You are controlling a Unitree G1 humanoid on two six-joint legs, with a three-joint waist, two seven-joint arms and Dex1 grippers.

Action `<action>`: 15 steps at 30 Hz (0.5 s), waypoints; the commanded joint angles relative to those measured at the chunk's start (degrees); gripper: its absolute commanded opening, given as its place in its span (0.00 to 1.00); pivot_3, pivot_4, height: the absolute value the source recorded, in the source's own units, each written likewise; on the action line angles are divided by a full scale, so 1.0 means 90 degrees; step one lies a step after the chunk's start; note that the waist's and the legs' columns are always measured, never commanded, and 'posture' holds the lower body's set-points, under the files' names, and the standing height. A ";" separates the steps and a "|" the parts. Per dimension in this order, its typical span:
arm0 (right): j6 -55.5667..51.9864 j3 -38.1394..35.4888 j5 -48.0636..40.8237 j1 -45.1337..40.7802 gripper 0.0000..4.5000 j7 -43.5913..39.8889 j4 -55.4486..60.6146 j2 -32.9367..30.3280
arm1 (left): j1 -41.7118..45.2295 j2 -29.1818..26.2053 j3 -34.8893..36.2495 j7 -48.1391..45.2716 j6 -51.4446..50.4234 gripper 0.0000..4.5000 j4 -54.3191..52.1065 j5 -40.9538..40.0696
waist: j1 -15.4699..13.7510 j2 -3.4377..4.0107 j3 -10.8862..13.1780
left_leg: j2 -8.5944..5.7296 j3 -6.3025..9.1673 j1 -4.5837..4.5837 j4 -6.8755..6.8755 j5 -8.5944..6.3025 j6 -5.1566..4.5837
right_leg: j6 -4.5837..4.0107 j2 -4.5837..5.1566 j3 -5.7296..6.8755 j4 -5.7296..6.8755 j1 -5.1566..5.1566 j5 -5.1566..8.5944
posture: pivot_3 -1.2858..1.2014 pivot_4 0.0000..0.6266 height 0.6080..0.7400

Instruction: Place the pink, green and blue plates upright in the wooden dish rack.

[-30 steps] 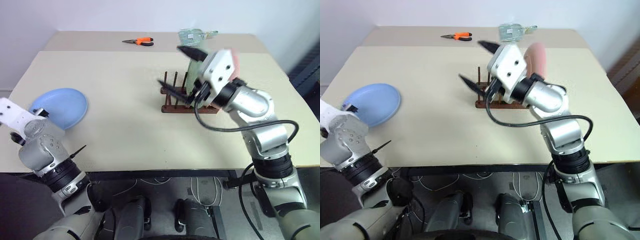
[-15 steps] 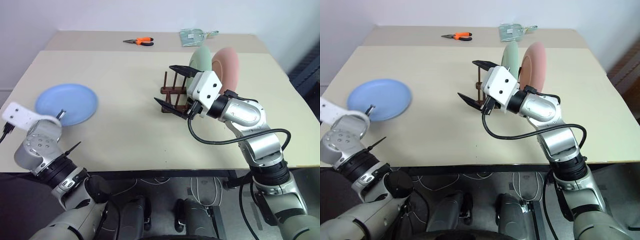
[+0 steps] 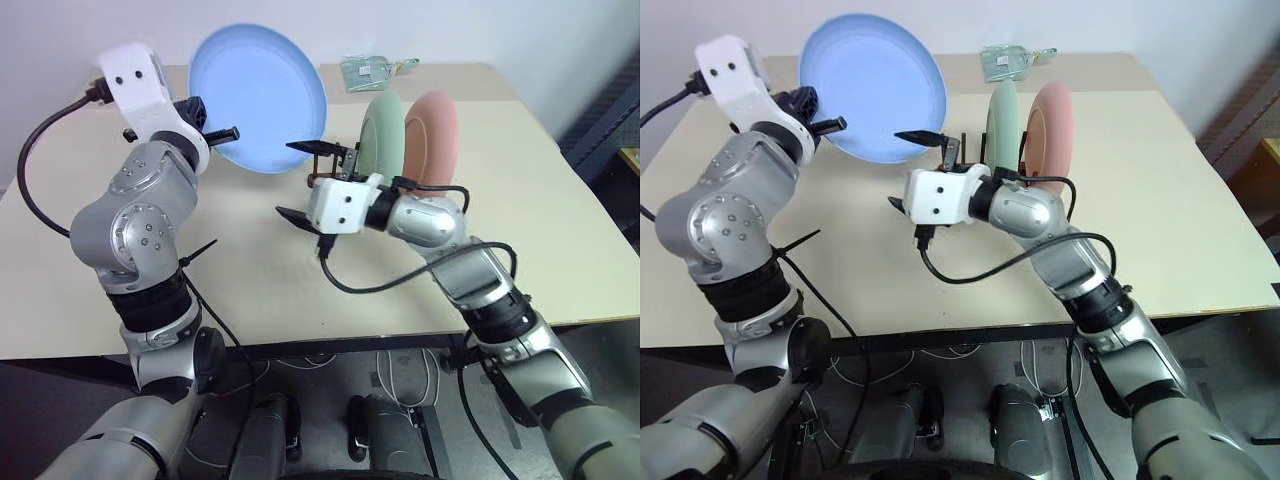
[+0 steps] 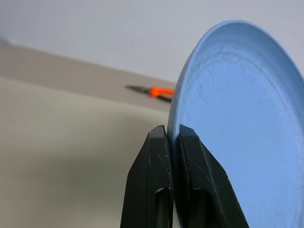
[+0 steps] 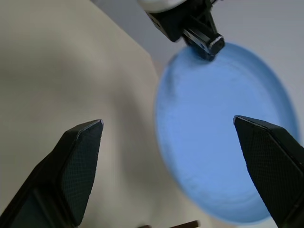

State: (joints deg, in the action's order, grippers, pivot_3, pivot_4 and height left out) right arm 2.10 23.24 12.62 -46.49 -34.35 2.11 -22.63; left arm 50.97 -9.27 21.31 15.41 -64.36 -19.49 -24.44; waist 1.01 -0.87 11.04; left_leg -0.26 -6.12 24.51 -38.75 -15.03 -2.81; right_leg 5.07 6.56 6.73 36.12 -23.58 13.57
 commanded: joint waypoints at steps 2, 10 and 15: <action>0.0555 0.0041 0.0633 -0.0670 0.88 0.0651 -0.1102 0.0402 | 0.0369 0.0208 0.0017 0.0089 -0.0408 0.00 -0.0474 -0.0139 | -0.0029 0.0000 0.0000 | -0.0002 0.0000 0.0002 -0.0001 0.0000 -0.0001 | 0.0000 0.0002 0.0000 -0.0001 0.0002 0.0000 | 0.52 0.24 1.00; 0.1036 -0.0033 0.0962 -0.0852 0.03 0.0912 -0.1858 0.0594 | 0.0375 0.0415 0.0125 0.0075 -0.0701 0.00 -0.0667 -0.0145 | -0.0003 0.0001 0.0001 | -0.0002 0.0008 0.0001 0.0000 0.0000 0.0000 | 0.0000 -0.0001 0.0000 -0.0005 0.0008 0.0000 | 0.52 0.24 1.00; 0.1126 -0.0147 0.0947 -0.0660 0.00 0.0832 -0.1625 0.0468 | 0.0731 0.0972 0.1048 0.0196 -0.0166 0.26 -0.0539 -0.0696 | -0.0029 0.0002 0.0002 | -0.0002 0.0009 -0.0001 -0.0001 0.0000 0.0000 | 0.0000 0.0000 0.0000 -0.0008 0.0011 0.0000 | 0.52 0.24 1.00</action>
State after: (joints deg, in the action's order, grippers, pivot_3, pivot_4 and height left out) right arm 11.15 24.19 21.58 -52.21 -27.46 -15.56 -17.84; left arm 54.70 -0.75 28.02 16.55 -68.42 -23.19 -28.59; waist 0.75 -0.85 11.07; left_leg -0.28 -6.03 24.51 -38.75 -15.03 -2.81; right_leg 5.07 6.57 6.73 36.04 -23.47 13.57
